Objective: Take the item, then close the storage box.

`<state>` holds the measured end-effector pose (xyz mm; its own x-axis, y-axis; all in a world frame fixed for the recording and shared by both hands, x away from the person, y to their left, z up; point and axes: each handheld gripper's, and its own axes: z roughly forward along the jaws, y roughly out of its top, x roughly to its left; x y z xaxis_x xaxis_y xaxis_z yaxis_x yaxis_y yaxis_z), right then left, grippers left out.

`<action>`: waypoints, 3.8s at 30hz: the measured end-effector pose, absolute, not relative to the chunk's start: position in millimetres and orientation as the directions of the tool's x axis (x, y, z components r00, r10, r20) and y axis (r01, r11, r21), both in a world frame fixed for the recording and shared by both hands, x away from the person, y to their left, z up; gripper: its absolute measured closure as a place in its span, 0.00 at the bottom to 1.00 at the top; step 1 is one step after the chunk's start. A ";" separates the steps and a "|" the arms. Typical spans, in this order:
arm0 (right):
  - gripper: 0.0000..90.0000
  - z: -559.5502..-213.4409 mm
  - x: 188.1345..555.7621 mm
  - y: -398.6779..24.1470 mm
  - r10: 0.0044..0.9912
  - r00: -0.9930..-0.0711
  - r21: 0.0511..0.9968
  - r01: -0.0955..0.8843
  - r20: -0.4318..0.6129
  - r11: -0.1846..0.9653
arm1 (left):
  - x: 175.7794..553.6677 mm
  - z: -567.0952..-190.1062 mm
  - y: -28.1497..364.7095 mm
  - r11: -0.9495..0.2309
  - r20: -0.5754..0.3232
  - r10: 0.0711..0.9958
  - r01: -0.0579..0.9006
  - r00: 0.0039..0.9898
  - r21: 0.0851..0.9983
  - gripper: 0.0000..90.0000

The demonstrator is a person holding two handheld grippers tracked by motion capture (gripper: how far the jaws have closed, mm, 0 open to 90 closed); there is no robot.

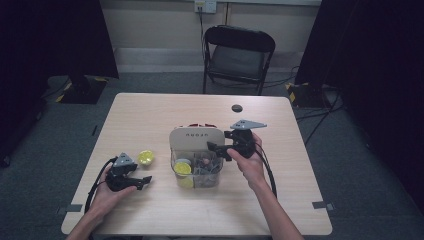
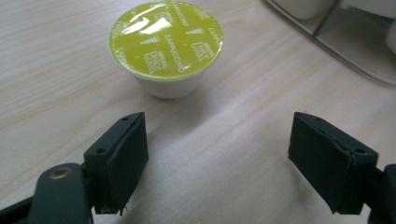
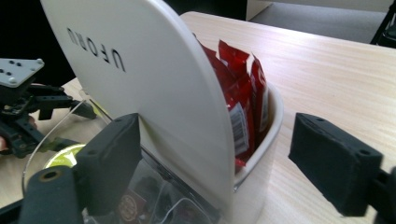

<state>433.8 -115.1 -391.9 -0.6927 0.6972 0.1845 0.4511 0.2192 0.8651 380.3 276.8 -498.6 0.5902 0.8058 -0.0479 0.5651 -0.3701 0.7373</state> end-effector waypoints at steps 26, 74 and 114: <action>0.54 -361.3 415.9 -119.2 0.628 -0.755 0.906 0.381 0.189 0.186 | 380.4 -501.5 271.9 -0.405 0.002 0.803 0.543 0.596 0.736 0.17; 0.37 -373.7 392.0 -121.9 0.609 -0.765 0.891 0.405 0.207 0.206 | 381.3 -501.6 272.3 -0.399 -0.001 0.808 0.548 0.590 0.735 0.17; 0.17 -407.2 378.8 -126.7 0.634 -0.739 0.853 0.465 0.228 0.236 | 381.9 -501.7 272.6 -0.396 -0.003 0.808 0.546 0.589 0.738 0.17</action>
